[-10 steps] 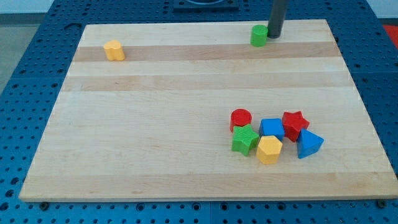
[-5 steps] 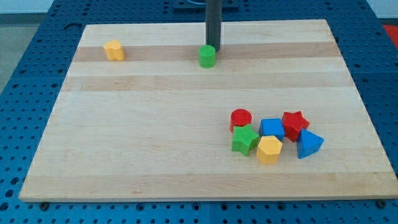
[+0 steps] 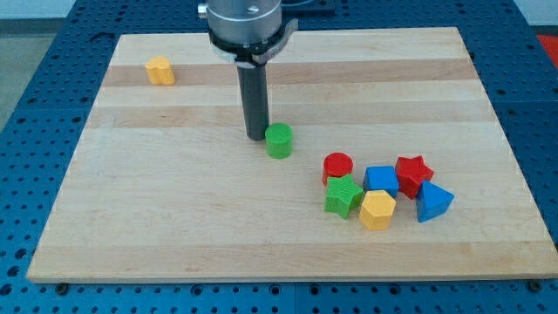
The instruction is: Move green circle closer to the blue cube
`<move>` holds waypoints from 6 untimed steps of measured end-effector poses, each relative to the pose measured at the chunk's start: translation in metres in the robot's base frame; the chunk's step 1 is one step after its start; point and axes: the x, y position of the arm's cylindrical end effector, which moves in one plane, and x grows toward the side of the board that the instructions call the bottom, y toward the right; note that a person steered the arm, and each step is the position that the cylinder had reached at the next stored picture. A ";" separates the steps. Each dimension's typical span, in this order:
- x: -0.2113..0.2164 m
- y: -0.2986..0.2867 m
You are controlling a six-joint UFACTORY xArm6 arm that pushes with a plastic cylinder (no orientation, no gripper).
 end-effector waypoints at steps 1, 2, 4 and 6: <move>0.028 0.000; 0.045 0.011; 0.011 0.013; 0.001 0.040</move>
